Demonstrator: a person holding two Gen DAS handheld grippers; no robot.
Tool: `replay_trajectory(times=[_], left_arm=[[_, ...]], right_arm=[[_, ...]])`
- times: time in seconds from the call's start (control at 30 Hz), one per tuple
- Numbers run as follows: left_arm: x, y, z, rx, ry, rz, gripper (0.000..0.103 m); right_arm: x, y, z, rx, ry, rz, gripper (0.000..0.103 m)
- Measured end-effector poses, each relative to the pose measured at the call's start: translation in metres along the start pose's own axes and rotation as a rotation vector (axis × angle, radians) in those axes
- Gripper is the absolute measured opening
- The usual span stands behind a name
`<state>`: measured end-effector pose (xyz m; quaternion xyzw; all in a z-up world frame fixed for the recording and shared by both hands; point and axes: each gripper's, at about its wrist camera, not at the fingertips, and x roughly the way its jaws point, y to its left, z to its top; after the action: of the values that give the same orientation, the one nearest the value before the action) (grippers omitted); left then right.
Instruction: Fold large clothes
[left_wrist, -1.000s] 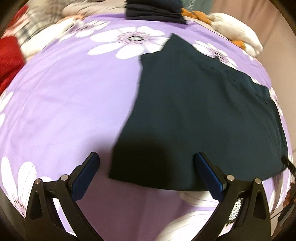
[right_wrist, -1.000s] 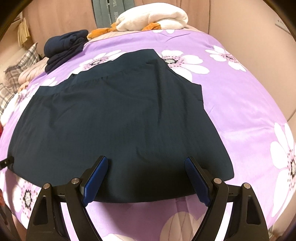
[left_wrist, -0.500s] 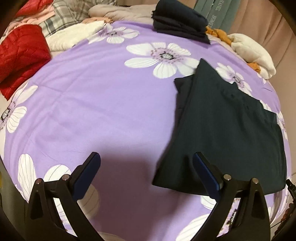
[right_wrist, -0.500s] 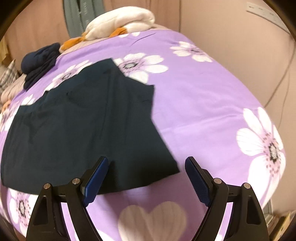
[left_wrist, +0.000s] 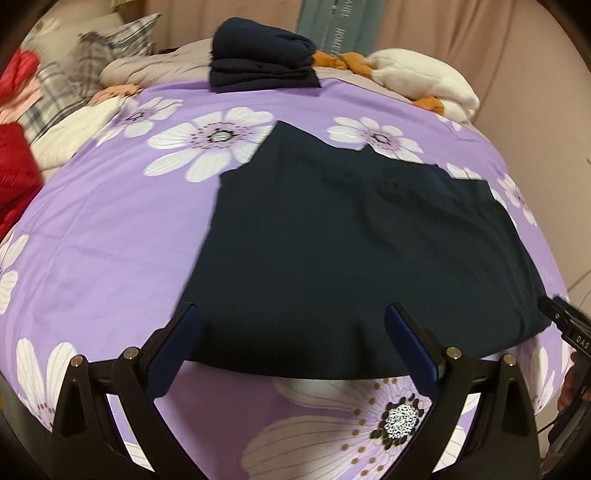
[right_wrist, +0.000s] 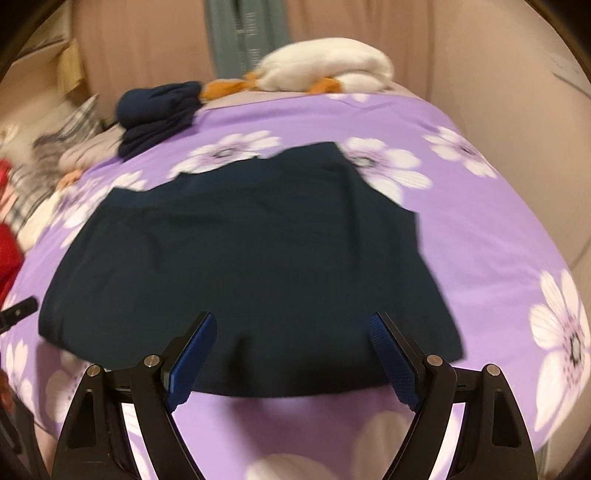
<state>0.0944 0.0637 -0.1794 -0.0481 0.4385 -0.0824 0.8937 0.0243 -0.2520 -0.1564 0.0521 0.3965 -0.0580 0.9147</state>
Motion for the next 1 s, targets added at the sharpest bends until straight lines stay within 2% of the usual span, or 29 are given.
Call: replay_trajectory(times=[0.17, 0.4, 0.6, 0.73, 1.0], left_arm=[[0.01, -0.014, -0.003, 0.02, 0.008, -0.01, 0.099], [0.019, -0.026, -0.003, 0.044, 0.006, -0.01, 0.099], [0.036, -0.024, -0.013, 0.076, 0.055, 0.02, 0.099], [0.04, -0.016, -0.016, 0.044, 0.06, 0.006, 0.1], [0.041, -0.014, -0.019, 0.051, 0.056, 0.006, 0.1]], right_arm=[[0.014, 0.031, 0.004, -0.117, -0.016, 0.016, 0.084], [0.029, 0.045, 0.003, -0.136, 0.012, 0.028, 0.084], [0.042, 0.039, -0.007, -0.115, 0.065, -0.002, 0.084], [0.041, 0.031, -0.011, -0.101, 0.056, -0.007, 0.084], [0.04, 0.027, -0.012, -0.103, 0.053, -0.018, 0.084]])
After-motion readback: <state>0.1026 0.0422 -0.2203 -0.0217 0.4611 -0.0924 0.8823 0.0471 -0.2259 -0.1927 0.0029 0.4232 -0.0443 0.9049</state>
